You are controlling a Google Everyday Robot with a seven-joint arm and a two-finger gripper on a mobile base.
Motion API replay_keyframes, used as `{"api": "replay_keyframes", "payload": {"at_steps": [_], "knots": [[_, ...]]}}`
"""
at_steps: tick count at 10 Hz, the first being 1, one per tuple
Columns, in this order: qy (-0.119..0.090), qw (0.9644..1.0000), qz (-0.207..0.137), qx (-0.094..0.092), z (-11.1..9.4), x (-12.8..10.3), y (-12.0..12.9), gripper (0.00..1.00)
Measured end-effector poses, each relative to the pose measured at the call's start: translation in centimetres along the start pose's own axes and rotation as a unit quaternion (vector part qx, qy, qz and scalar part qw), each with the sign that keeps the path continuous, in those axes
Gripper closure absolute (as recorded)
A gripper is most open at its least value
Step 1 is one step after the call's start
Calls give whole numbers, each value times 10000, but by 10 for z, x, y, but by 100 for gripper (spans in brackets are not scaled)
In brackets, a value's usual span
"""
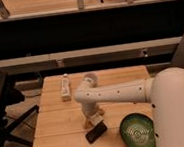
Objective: Wipe the white sponge on the table
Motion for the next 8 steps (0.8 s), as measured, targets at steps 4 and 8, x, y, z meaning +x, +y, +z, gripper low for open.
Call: {"api": "replay_keyframes", "payload": {"at_steps": [4, 8], "knots": [[-46, 10000, 25, 30, 1, -3, -1, 71], [-3, 10000, 38, 22, -2, -1, 1, 99]]}}
